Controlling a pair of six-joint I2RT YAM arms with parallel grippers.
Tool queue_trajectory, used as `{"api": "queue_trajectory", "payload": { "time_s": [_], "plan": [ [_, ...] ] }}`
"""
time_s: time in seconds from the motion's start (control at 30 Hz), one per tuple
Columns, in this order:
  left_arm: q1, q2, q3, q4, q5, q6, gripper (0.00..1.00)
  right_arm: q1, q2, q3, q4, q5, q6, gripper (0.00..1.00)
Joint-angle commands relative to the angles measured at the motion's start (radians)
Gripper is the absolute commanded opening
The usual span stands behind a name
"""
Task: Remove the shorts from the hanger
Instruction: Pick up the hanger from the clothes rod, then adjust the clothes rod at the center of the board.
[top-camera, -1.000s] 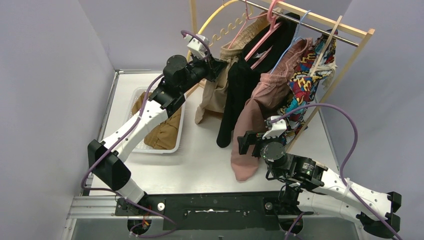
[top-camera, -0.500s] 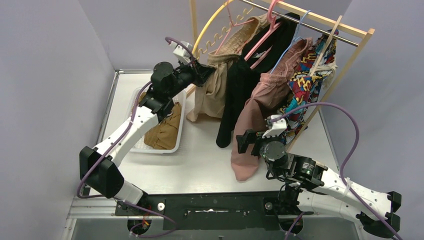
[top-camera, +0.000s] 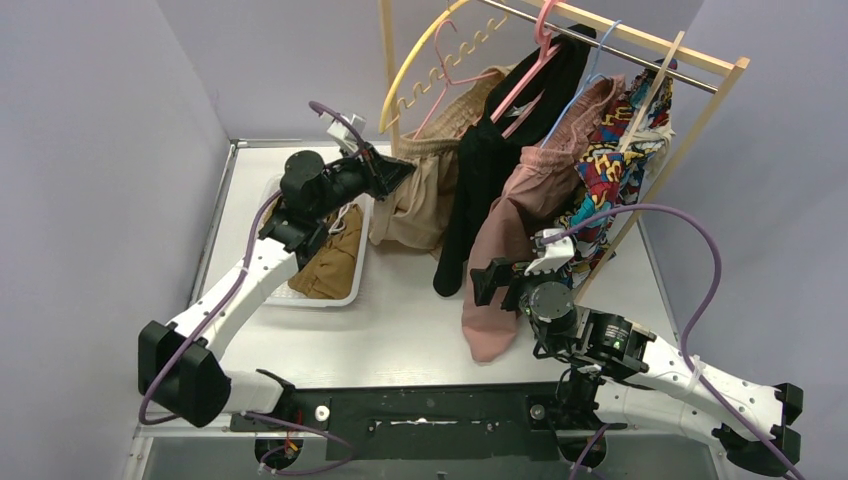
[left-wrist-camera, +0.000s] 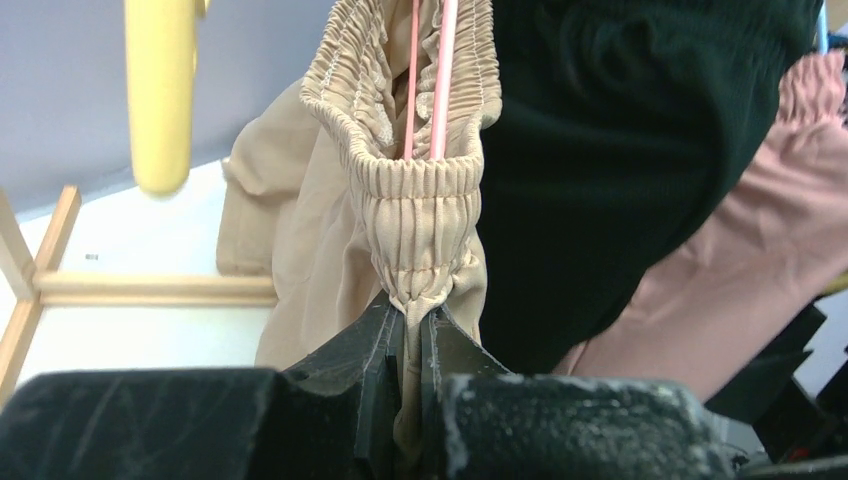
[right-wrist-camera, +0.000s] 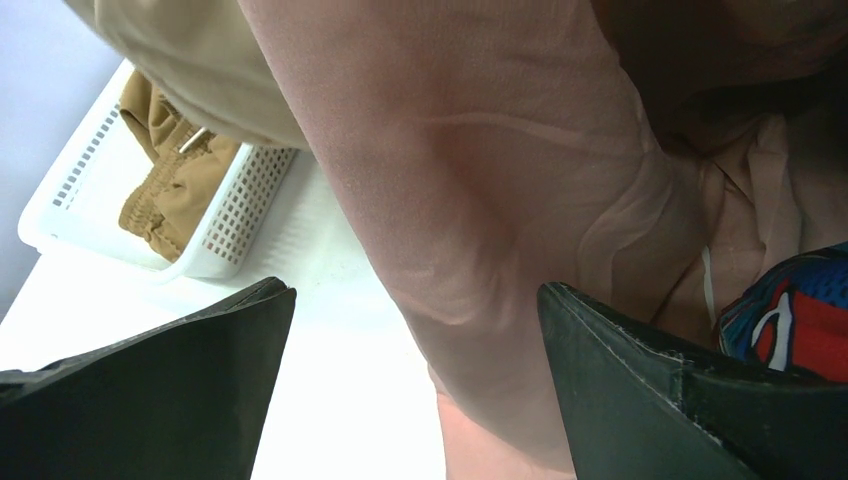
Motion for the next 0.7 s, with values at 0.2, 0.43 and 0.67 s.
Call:
{"api": "queue_trajectory", "payload": {
  "time_s": [0.2,0.43,0.67],
  "plan": [
    [-0.004,-0.201,-0.125,-0.025,-0.047,0.067,0.0,-0.01,0.003,0.019,0.161,-0.035,-0.017,0.97],
    [-0.007,-0.251,-0.171,-0.088,-0.038,0.076,0.0,-0.054,0.129,0.078,-0.022,0.009,0.041,0.98],
    [-0.008,-0.278,-0.202,-0.108,-0.03,0.075,0.0,-0.071,0.171,0.058,-0.106,-0.192,0.059,0.99]
  ]
}}
